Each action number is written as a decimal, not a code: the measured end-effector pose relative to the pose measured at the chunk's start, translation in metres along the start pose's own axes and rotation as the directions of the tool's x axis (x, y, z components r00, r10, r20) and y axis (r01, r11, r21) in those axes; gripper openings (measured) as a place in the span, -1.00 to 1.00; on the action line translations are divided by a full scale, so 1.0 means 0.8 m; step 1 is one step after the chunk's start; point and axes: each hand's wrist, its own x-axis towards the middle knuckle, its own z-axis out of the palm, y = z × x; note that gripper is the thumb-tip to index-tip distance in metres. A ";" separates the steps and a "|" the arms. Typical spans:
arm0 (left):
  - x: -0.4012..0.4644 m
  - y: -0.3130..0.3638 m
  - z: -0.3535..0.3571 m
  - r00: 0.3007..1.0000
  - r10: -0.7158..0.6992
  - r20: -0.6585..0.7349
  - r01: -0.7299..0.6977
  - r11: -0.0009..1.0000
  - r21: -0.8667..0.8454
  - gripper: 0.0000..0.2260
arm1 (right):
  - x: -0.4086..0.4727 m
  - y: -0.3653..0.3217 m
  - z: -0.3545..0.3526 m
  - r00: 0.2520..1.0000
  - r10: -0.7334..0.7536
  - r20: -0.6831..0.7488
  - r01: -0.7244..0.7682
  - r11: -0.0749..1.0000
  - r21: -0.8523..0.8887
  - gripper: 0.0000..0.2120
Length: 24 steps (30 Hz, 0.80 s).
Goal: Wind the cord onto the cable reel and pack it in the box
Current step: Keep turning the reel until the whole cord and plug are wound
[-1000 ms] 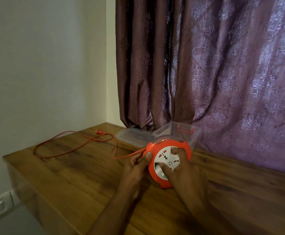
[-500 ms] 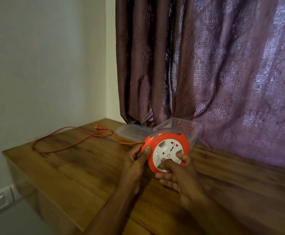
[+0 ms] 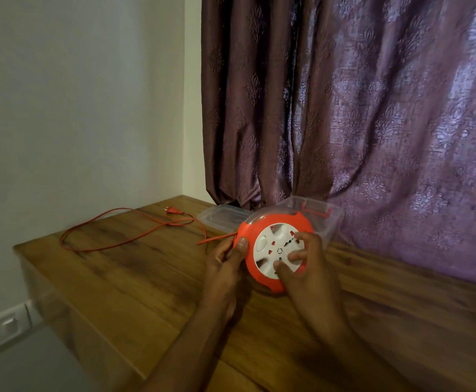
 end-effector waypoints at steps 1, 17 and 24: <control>0.000 -0.001 0.000 1.000 -0.002 0.005 0.002 1.000 -0.004 -0.63 | -0.002 0.000 -0.002 0.991 -0.129 0.018 0.130 0.976 -0.176 -0.47; -0.006 0.001 0.006 0.993 -0.049 0.105 0.036 0.992 0.118 -0.75 | 0.006 0.020 -0.006 0.978 -0.210 0.008 0.180 0.818 -0.546 -0.42; -0.007 0.003 0.009 0.991 0.010 0.132 -0.025 0.993 0.113 -0.82 | 0.012 0.022 0.001 0.985 0.158 -0.072 -0.162 0.986 -0.040 -0.52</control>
